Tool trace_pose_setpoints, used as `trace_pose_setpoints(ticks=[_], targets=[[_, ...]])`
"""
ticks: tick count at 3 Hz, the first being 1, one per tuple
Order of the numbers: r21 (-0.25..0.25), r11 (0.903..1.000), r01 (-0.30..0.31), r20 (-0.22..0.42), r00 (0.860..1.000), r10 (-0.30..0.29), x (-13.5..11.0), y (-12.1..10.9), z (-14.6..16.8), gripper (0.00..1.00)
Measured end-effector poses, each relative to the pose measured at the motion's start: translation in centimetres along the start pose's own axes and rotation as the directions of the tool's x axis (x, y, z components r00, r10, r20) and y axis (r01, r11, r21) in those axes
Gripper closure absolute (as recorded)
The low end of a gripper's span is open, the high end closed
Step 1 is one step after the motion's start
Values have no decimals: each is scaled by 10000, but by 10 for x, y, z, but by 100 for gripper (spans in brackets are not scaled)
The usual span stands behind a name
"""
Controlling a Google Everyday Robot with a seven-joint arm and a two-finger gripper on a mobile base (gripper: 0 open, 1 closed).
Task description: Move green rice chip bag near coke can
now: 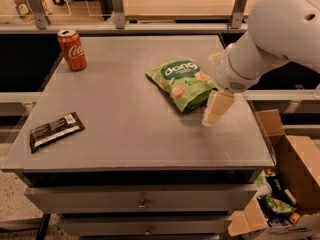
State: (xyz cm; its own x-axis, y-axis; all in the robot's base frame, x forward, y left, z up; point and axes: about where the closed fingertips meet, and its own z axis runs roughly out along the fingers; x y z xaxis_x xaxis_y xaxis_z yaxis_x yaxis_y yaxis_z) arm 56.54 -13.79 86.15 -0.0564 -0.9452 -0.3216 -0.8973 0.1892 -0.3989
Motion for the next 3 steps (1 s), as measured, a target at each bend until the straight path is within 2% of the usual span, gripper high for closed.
trace_pose_setpoints(ticks=[1,2,3], targets=[[322,9995,44,158,9999,-49,-1,-15,14,0],[644,9978,158,199,9997,-171,1,-27,28,18],[861,9959,283,321,9990,-311,-1,-33,34,41]])
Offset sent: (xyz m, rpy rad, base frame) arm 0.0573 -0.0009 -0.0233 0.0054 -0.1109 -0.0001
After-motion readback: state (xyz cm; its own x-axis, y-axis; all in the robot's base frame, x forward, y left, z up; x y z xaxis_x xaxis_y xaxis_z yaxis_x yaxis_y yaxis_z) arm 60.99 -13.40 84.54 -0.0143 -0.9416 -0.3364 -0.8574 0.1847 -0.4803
